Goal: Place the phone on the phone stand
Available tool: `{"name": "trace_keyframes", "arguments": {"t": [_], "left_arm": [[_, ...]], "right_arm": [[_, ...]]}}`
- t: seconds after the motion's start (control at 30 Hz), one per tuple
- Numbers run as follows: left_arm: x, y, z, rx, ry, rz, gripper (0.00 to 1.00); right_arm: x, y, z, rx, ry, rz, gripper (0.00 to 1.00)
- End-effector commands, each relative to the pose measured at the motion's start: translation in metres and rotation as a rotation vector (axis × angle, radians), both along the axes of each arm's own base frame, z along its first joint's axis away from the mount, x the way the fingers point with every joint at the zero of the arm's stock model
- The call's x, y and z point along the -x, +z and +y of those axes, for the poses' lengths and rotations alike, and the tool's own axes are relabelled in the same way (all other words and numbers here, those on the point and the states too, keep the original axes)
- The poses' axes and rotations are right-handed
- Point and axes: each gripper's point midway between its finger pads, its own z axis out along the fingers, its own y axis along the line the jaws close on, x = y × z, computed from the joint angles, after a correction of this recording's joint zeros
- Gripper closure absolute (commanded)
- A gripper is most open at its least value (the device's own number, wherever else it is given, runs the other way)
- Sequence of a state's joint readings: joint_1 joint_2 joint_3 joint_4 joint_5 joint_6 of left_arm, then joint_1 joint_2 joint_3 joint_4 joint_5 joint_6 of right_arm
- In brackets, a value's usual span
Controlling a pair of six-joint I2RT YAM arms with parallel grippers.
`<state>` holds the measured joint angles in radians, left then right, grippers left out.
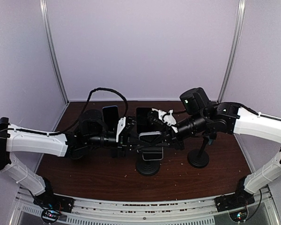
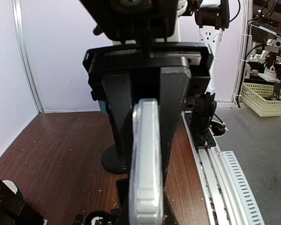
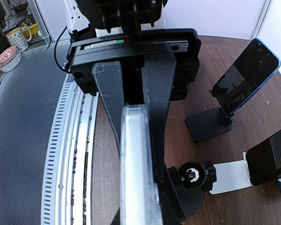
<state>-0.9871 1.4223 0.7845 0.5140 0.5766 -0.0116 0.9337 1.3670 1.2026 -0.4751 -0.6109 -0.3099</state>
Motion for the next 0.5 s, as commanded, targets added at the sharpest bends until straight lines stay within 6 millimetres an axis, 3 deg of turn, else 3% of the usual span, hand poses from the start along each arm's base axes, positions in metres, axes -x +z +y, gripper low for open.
{"name": "trace_keyframes", "arguments": {"t": [0.0, 0.07, 0.2, 0.27, 0.37, 0.47], "left_arm": [[0.011, 0.012, -0.009, 0.020, -0.069, -0.055, 1.00], [0.014, 0.012, -0.005, 0.019, -0.071, -0.078, 1.00], [0.012, 0.021, -0.006, 0.009, -0.070, -0.129, 1.00], [0.006, 0.028, -0.009, 0.014, -0.049, -0.137, 1.00], [0.001, 0.047, -0.006, 0.089, -0.002, -0.133, 1.00], [0.000, 0.073, -0.003, 0.139, 0.021, -0.113, 1.00]], "right_arm": [[-0.010, 0.020, -0.001, -0.056, -0.073, -0.023, 0.75], [-0.017, 0.020, -0.012, -0.051, -0.152, -0.023, 0.48], [-0.018, 0.046, -0.035, -0.145, -0.208, 0.067, 0.21], [-0.025, 0.052, -0.043, -0.176, -0.281, 0.081, 0.17], [-0.049, 0.030, -0.064, -0.120, -0.508, 0.030, 0.24], [-0.056, 0.014, -0.078, -0.111, -0.629, -0.029, 0.25]]}}
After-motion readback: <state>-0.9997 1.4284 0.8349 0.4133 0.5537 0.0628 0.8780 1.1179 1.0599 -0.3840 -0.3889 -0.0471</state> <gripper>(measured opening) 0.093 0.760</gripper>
